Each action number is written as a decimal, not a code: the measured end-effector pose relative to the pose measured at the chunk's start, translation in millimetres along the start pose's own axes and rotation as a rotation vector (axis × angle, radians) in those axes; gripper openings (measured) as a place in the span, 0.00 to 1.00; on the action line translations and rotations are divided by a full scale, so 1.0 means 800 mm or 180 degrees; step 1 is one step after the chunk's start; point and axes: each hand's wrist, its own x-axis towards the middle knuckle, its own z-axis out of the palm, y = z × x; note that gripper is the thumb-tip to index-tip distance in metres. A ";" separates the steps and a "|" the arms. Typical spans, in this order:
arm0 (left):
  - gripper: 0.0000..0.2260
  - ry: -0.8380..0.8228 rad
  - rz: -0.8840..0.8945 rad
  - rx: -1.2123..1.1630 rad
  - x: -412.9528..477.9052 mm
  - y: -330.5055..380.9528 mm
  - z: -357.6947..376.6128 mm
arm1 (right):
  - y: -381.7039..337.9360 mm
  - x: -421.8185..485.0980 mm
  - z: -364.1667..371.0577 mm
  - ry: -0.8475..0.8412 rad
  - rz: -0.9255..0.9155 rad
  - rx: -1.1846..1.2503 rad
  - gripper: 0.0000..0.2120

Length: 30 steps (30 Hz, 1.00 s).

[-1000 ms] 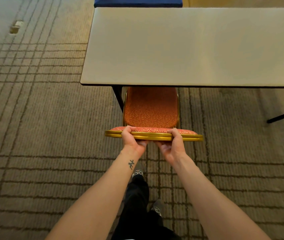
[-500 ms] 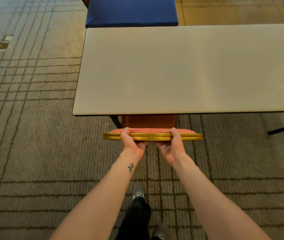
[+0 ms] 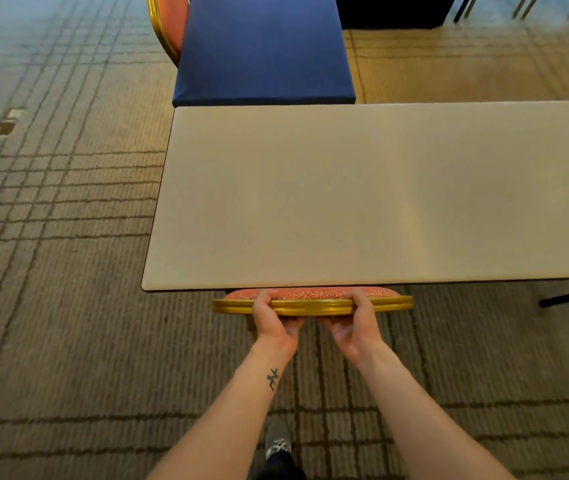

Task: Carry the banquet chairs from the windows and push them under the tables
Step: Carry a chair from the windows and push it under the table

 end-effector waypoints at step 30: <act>0.34 -0.1628 -0.0321 0.1284 -0.286 -0.205 0.094 | -0.167 -0.284 -0.213 -0.0366 -0.0744 0.0371 0.22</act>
